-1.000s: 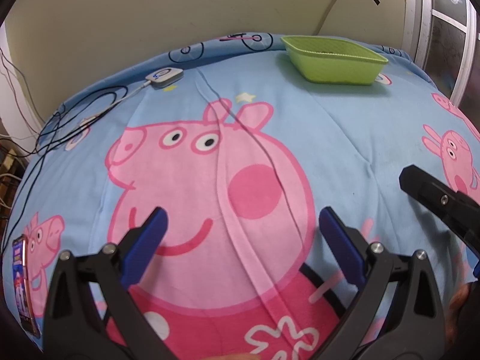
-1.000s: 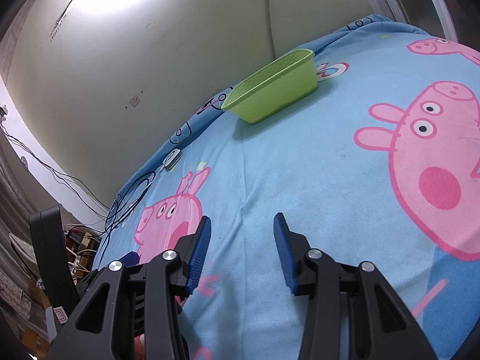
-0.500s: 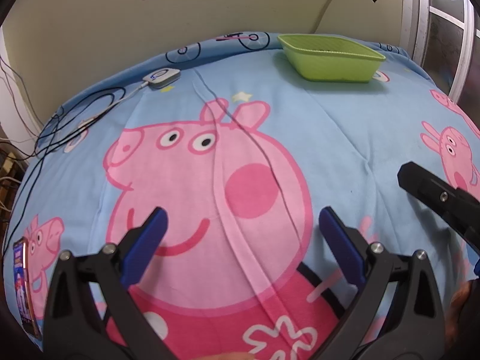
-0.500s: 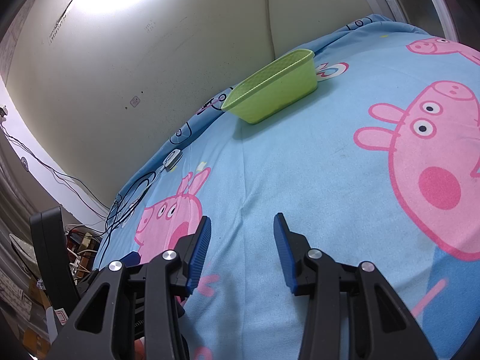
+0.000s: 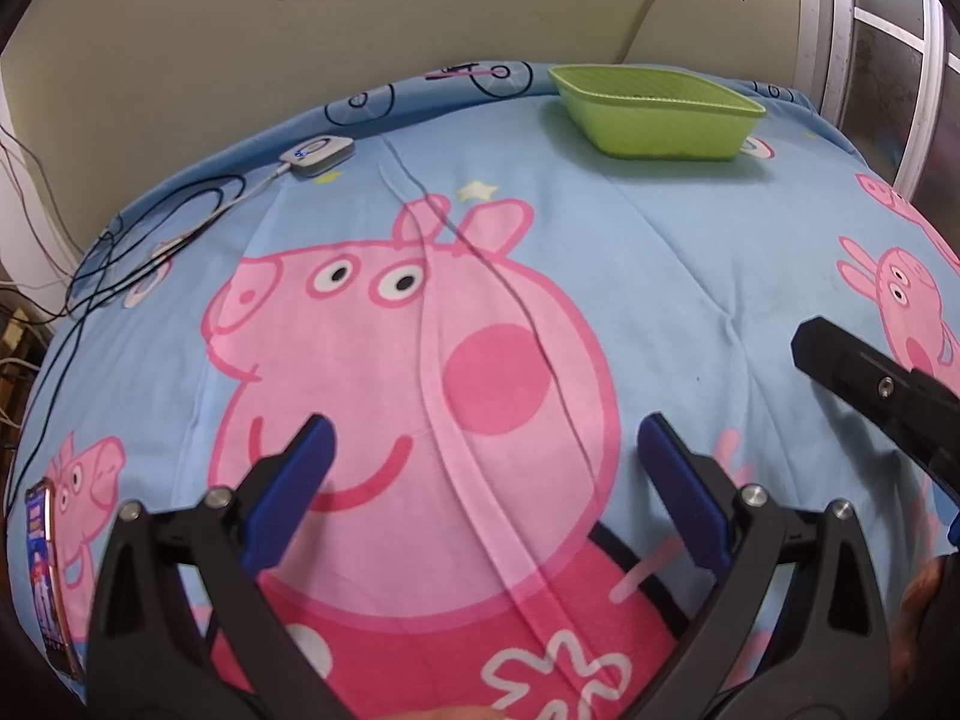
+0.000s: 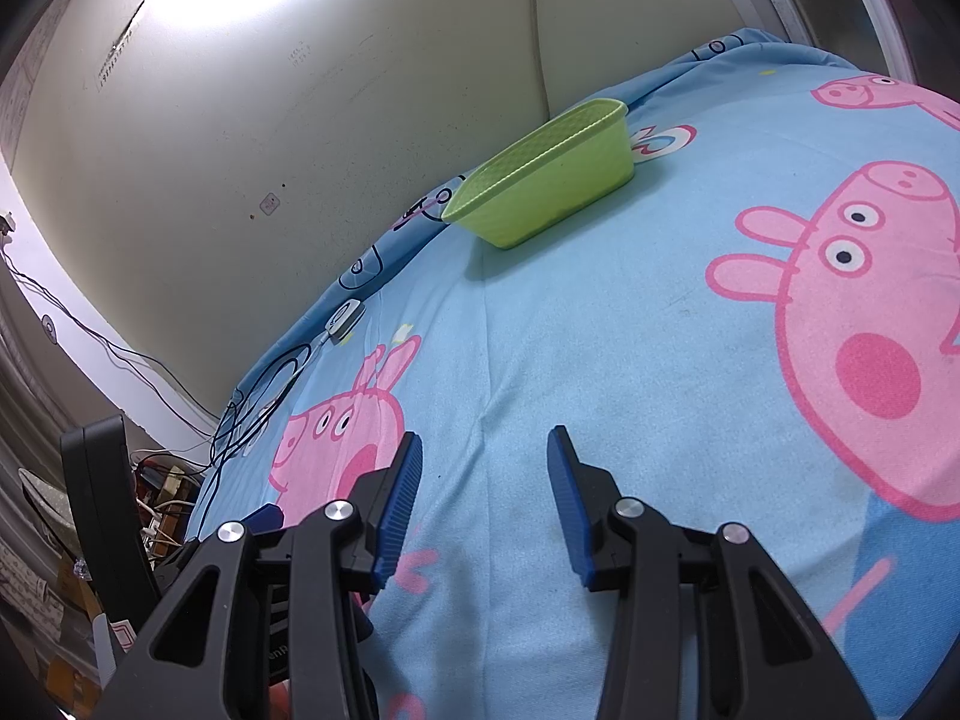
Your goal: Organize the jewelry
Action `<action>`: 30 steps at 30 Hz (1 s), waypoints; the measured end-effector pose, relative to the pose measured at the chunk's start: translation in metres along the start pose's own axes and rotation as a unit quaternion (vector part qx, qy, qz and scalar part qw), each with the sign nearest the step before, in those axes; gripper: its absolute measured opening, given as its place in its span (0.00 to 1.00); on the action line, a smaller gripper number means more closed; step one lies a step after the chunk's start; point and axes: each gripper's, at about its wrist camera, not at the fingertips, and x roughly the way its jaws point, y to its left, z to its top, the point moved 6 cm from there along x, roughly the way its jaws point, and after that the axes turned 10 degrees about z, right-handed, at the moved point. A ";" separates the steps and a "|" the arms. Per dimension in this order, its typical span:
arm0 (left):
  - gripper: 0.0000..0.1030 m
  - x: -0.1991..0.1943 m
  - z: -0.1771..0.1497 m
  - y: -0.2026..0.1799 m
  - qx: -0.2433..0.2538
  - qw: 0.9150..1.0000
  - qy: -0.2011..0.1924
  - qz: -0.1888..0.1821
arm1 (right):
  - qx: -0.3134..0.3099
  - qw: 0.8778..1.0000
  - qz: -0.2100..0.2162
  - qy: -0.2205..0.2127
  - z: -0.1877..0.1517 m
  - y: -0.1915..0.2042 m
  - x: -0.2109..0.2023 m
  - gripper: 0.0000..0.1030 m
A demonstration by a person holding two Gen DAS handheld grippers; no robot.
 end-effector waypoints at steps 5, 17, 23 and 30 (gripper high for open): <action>0.94 0.000 -0.001 -0.001 0.002 1.000 0.000 0.000 | 0.000 1.000 0.000 0.000 0.000 0.000 0.000 0.22; 0.94 -0.001 -0.001 -0.003 0.004 1.000 0.001 0.000 | 0.000 1.000 0.000 0.000 0.000 0.000 0.000 0.22; 0.94 0.000 -0.001 -0.003 0.007 1.000 0.003 -0.002 | 0.000 1.000 0.000 0.001 0.001 -0.002 0.000 0.22; 0.94 0.000 -0.001 -0.005 0.012 1.000 0.004 -0.003 | 0.000 1.000 0.000 0.001 0.002 -0.002 0.000 0.22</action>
